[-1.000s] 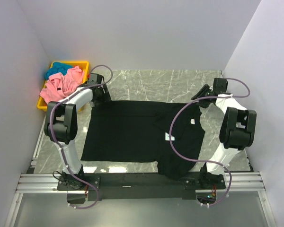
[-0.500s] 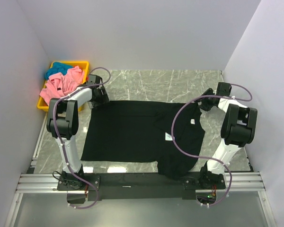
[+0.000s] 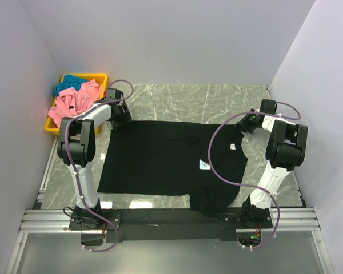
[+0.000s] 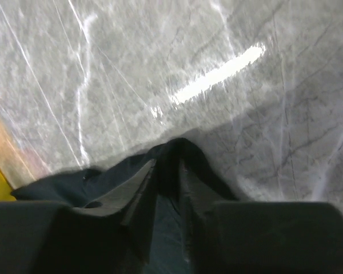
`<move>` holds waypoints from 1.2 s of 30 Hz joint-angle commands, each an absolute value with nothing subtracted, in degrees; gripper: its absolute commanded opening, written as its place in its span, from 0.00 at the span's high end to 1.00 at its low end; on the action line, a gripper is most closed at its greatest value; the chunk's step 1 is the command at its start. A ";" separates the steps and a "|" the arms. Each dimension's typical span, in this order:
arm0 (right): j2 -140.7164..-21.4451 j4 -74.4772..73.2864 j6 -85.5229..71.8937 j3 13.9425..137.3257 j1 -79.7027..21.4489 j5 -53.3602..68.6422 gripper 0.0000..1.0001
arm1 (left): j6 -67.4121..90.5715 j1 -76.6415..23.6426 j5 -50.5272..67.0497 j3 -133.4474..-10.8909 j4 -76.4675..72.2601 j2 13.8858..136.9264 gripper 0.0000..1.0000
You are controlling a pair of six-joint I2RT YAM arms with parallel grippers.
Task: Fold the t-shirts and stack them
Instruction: Fold the tshirt
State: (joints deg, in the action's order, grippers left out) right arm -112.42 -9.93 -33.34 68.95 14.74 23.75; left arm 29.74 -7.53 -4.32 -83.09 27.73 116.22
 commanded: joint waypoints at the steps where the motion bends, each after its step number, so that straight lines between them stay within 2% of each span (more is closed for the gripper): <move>1: -112.76 -9.32 -33.22 71.98 15.90 24.00 0.76 | 30.94 -6.68 -3.69 -84.55 28.21 118.12 0.26; 2: -112.85 -9.40 -33.22 72.33 16.08 23.65 0.85 | 30.94 -6.59 -3.78 -84.55 28.21 118.12 0.26; 4: -113.38 -10.02 -32.96 73.03 16.35 23.21 0.92 | 31.20 -6.15 -3.69 -84.81 28.39 118.56 0.26; 5: -113.90 -10.72 -32.78 74.08 16.61 22.33 1.00 | 31.29 -5.89 -3.60 -85.08 28.56 118.74 0.26; 15: -120.57 -15.11 -30.33 86.21 17.67 19.34 1.00 | 32.78 -5.80 -0.70 -93.59 30.58 125.06 0.29; 23: -128.93 -20.21 -27.34 102.36 17.75 17.84 1.00 | 34.01 -5.71 2.72 -109.76 32.00 134.38 0.29; 27: -132.62 -22.32 -27.33 108.80 17.75 18.54 0.91 | 33.66 -5.63 4.83 -114.51 31.12 136.93 0.25; 30: -132.10 -24.16 -27.16 111.88 17.58 18.46 0.77 | 33.05 -5.27 5.27 -113.91 29.45 135.71 0.19; 31: -131.40 -24.60 -27.07 112.06 17.58 18.46 0.67 | 32.87 -5.27 5.19 -113.47 29.18 133.79 0.14; 34: -126.05 -25.92 -25.84 108.92 16.96 15.74 0.53 | 32.35 -5.19 4.57 -111.36 28.83 128.26 0.08; 36: -120.08 -27.15 -25.23 106.01 16.00 12.33 0.49 | 32.34 -5.19 3.78 -108.48 28.83 124.65 0.06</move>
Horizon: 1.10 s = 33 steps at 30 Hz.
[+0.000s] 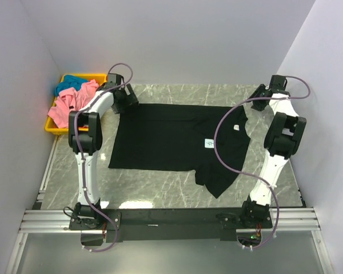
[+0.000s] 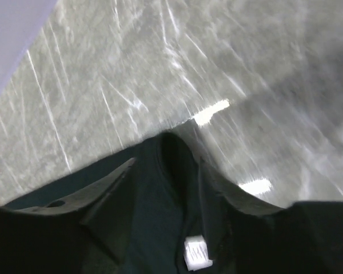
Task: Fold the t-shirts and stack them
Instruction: Fold the tshirt
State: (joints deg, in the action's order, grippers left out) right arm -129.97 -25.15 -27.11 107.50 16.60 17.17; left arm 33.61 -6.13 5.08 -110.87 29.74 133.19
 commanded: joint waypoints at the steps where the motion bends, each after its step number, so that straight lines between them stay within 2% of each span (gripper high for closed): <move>1: -117.97 -27.85 -25.22 102.78 15.74 10.83 0.46 | 32.43 -5.27 3.43 -107.33 29.00 120.71 0.06; 5: -103.84 -30.57 -26.19 91.43 12.75 3.53 0.42 | 32.96 -5.62 0.19 -99.34 31.28 109.36 0.09; 9: -92.57 -33.66 -28.64 79.83 8.45 -3.77 0.38 | 33.13 -6.68 -5.95 -85.48 35.41 97.32 0.11; 13: -82.20 -34.36 -30.32 65.79 3.45 -5.71 0.36 | 34.10 -7.38 -8.35 -71.84 39.02 83.54 0.11; 19: -69.71 -37.26 -30.50 55.13 -4.38 -7.82 0.37 | 36.73 -9.67 -9.75 -52.84 40.87 69.72 0.14; 23: -62.59 -36.91 -31.46 49.32 -7.29 -7.21 0.37 | 40.95 -10.46 -8.97 -45.89 38.76 65.48 0.20; 30: -58.54 -37.35 -30.23 44.21 -7.38 -8.52 0.38 | 46.40 -10.46 -13.18 -43.33 36.22 70.04 0.34; 33: -57.75 -36.65 -30.32 42.89 -7.30 -8.26 0.38 | 48.16 -10.46 -13.36 -42.28 34.37 71.45 0.37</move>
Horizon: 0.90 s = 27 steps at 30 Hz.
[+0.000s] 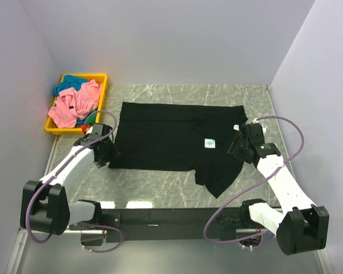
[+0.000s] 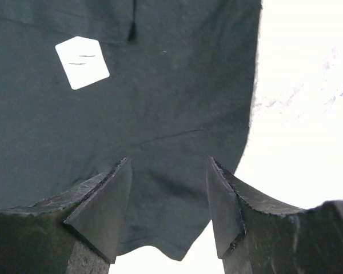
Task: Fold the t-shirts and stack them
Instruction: Fold the tshirt
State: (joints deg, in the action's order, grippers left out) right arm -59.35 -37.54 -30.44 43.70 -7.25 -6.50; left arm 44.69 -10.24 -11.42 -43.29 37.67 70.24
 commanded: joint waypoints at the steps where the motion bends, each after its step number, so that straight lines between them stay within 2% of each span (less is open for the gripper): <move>1: -57.57 -36.65 -30.41 42.46 -7.38 -8.70 0.39 | 48.25 -10.46 -13.62 -42.01 34.02 71.72 0.38; 17: -58.36 -34.89 -30.32 39.46 -7.29 -11.51 0.39 | 48.25 -10.46 -14.68 -39.99 31.91 79.27 0.40; 19: -58.71 -34.89 -30.67 39.11 -7.21 -11.60 0.39 | 48.08 -10.46 -14.33 -39.99 31.82 79.89 0.44; 20: -58.80 -34.81 -30.93 38.94 -7.12 -11.51 0.39 | 48.08 -10.46 -14.24 -39.82 31.56 79.98 0.48; 21: -59.06 -34.72 -31.02 38.67 -7.12 -11.34 0.39 | 48.08 -10.55 -14.06 -39.81 31.55 80.07 0.58; 23: -59.33 -34.72 -31.55 38.15 -6.42 -10.73 0.39 | 47.90 -10.46 -13.97 -39.73 31.64 80.16 0.70; 24: -59.50 -34.72 -31.81 37.71 -5.98 -10.55 0.39 | 47.81 -10.46 -13.97 -39.81 31.90 80.07 0.81; 26: -59.33 -34.63 -31.90 37.27 -3.70 -9.24 0.39 | 47.81 -10.46 -13.89 -39.81 32.08 79.72 0.91; 27: -59.24 -34.45 -31.73 36.57 -2.47 -8.53 0.40 | 47.55 -10.46 -13.71 -39.73 31.99 79.19 0.99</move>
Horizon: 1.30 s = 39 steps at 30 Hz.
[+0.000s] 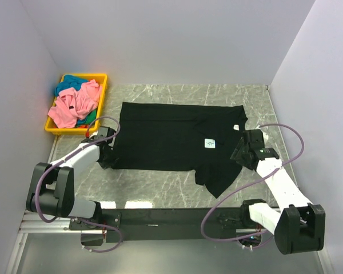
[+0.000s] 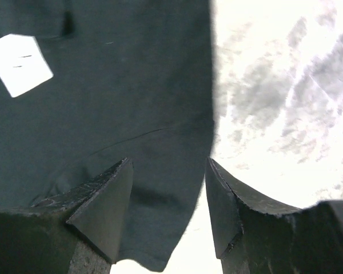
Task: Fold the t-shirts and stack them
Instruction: Fold the tshirt
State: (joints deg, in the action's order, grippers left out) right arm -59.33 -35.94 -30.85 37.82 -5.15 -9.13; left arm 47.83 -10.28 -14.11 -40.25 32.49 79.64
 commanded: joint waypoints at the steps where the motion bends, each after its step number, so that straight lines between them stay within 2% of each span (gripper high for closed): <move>1: -59.15 -34.19 -31.64 36.30 -1.24 -7.92 0.40 | 47.46 -10.46 -13.36 -39.55 31.73 78.84 0.99; 9: -63.45 -30.24 -33.13 33.93 5.88 -2.82 0.42 | 47.20 -10.46 -11.69 -39.20 30.76 78.84 0.99; 17: -70.31 -27.25 -33.40 34.98 7.56 -1.76 0.44 | 47.20 -10.55 -12.13 -39.37 30.85 77.34 0.99; 32: -75.23 -24.78 -32.70 33.22 7.91 -0.17 0.56 | 46.49 -10.63 -14.68 -40.87 32.34 76.20 0.99; 34: -74.80 -24.87 -32.96 33.05 7.91 -0.17 0.62 | 46.58 -10.63 -14.76 -40.78 32.26 75.85 0.99; 35: -74.62 -25.48 -33.22 33.13 8.00 -0.18 0.71 | 46.41 -10.63 -14.85 -40.87 32.34 75.76 0.99; 39: -72.16 -26.71 -34.54 32.96 7.82 -0.18 0.93 | 45.36 -10.63 -17.13 -42.18 35.05 75.06 0.99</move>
